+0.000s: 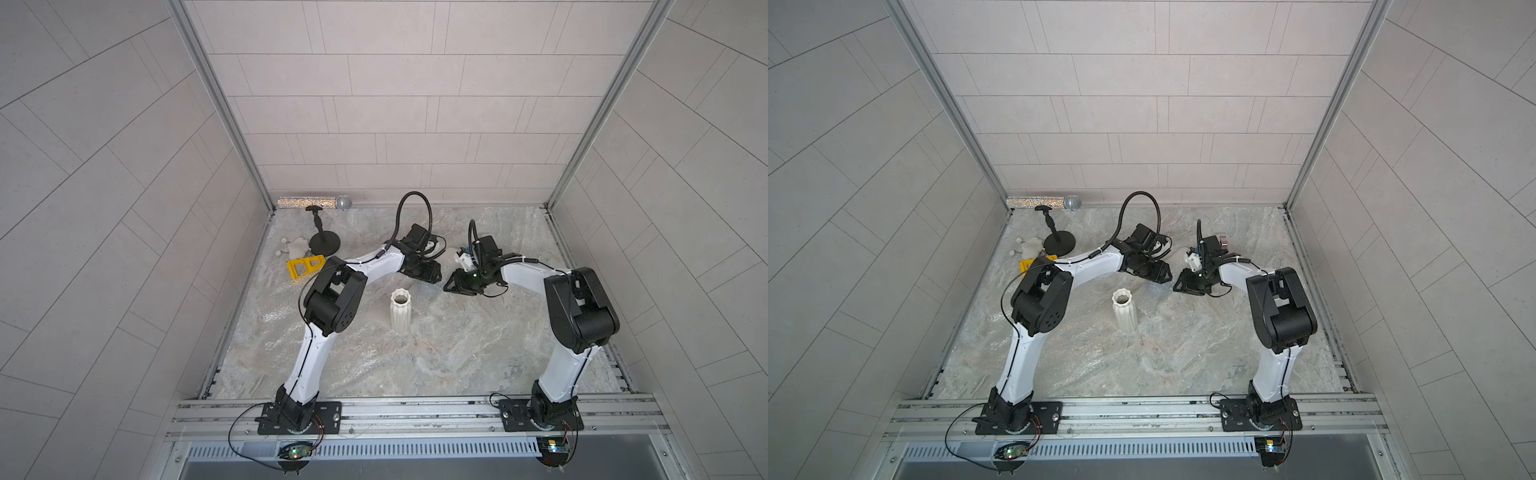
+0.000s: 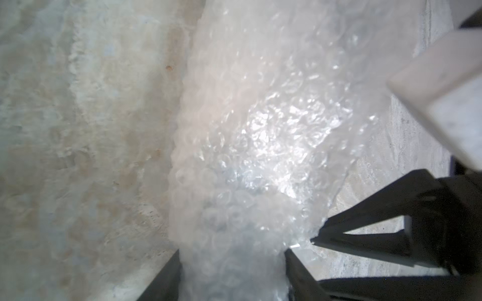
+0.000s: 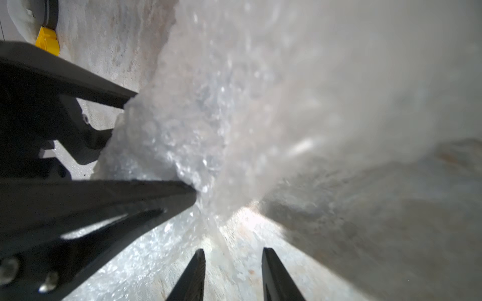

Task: Wrap vases in bubble wrap
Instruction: Stick the Tape Cutter to the bubble wrap.

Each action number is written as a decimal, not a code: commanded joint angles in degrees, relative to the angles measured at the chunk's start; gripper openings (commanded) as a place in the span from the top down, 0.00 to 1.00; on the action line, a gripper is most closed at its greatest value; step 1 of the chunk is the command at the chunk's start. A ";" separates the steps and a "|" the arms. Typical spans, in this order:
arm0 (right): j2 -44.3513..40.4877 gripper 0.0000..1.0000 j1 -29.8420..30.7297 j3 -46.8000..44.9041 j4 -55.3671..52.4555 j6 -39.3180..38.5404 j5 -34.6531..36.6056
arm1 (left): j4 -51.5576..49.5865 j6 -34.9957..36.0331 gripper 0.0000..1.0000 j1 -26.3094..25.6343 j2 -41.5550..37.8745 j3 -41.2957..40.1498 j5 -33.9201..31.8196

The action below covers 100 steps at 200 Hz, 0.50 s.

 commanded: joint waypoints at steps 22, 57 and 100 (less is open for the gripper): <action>-7.08 0.65 -1.17 -2.02 -7.43 -2.87 4.69 | -3.12 0.10 0.47 0.69 1.17 -2.93 -1.82; -5.21 0.81 1.50 -0.01 -6.27 0.65 5.68 | -2.15 -0.26 0.47 0.72 0.98 -3.85 -1.24; 0.26 0.93 4.23 4.35 -1.36 5.16 7.78 | -1.72 -0.92 0.47 0.76 0.81 -4.21 -0.61</action>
